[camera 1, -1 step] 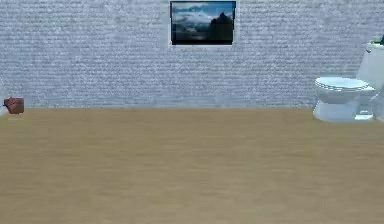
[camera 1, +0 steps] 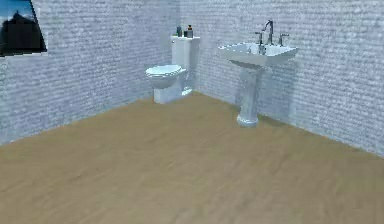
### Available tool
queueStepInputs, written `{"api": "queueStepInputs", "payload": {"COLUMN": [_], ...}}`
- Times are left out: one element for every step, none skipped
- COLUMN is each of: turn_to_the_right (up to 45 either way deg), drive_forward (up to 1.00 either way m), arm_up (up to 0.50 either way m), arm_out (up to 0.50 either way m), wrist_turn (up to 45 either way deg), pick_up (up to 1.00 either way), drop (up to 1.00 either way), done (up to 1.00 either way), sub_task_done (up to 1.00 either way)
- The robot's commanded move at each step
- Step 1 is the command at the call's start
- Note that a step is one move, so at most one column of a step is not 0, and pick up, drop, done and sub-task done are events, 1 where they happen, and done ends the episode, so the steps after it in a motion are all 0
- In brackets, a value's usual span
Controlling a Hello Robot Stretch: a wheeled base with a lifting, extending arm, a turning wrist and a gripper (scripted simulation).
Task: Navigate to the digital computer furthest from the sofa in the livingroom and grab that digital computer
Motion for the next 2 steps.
{"api": "queueStepInputs", "payload": {"turn_to_the_right": [45.0,21.0], "drive_forward": [0.0,0.0], "arm_up": [0.0,0.0], "arm_out": [0.0,0.0], "wrist_turn": [0.0,0.0], "pick_up": [0.0,0.0], "drop": [0.0,0.0], "done": [0.0,0.0], "sub_task_done": [0.0,0.0]}}
